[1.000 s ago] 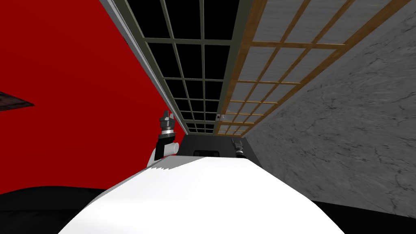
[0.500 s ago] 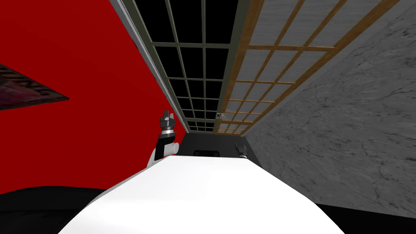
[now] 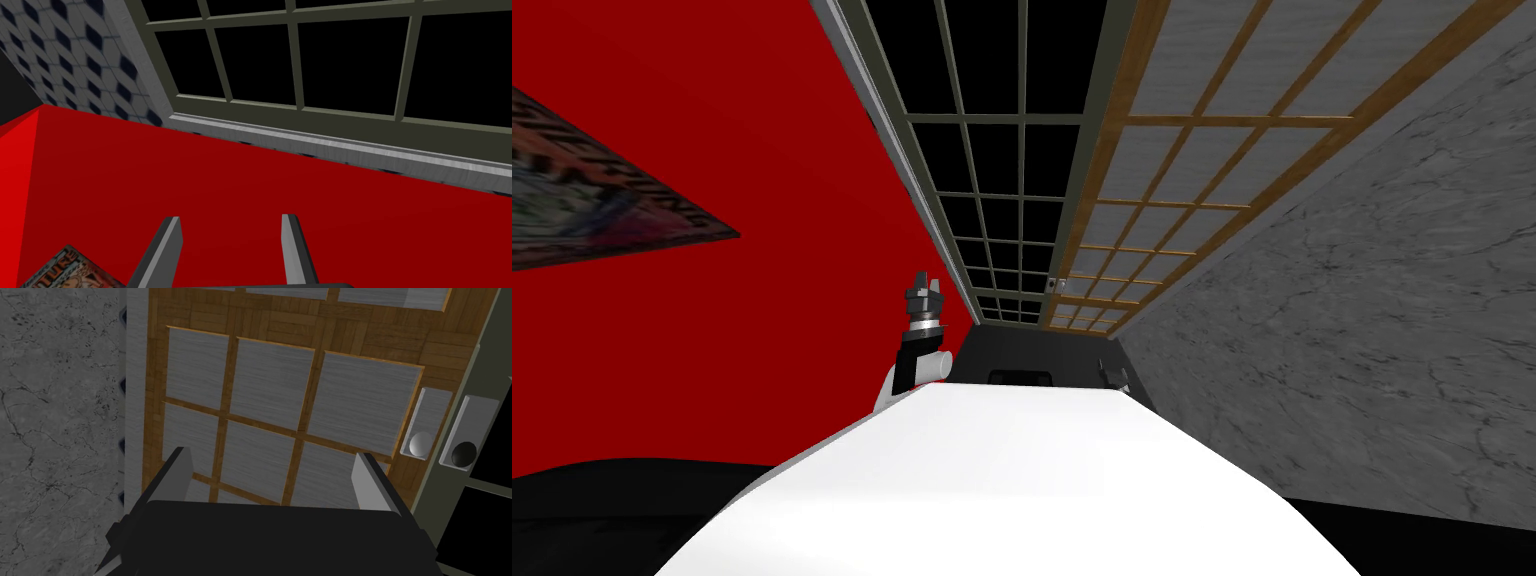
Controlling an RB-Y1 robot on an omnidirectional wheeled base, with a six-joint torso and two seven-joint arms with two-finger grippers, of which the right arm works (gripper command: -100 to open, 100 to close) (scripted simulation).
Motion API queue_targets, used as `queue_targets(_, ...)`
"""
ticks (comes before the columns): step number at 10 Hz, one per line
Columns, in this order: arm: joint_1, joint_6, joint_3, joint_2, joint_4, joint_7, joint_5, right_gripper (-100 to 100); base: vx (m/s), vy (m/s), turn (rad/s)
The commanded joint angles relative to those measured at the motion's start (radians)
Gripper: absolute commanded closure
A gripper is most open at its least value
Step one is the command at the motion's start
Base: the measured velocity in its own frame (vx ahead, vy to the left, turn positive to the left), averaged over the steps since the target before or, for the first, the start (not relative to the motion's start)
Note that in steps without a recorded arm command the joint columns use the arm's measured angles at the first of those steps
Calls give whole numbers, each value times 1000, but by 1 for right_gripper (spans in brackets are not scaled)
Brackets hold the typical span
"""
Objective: Pull the door open
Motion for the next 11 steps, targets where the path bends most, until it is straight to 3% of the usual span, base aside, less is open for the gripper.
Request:
queue_targets(1,-14,11,-11,11,1,19,-28,-100,91,-85,245)
queue_targets(11,-143,3,21,75,-29,48,-54,-100,169,-42,114)
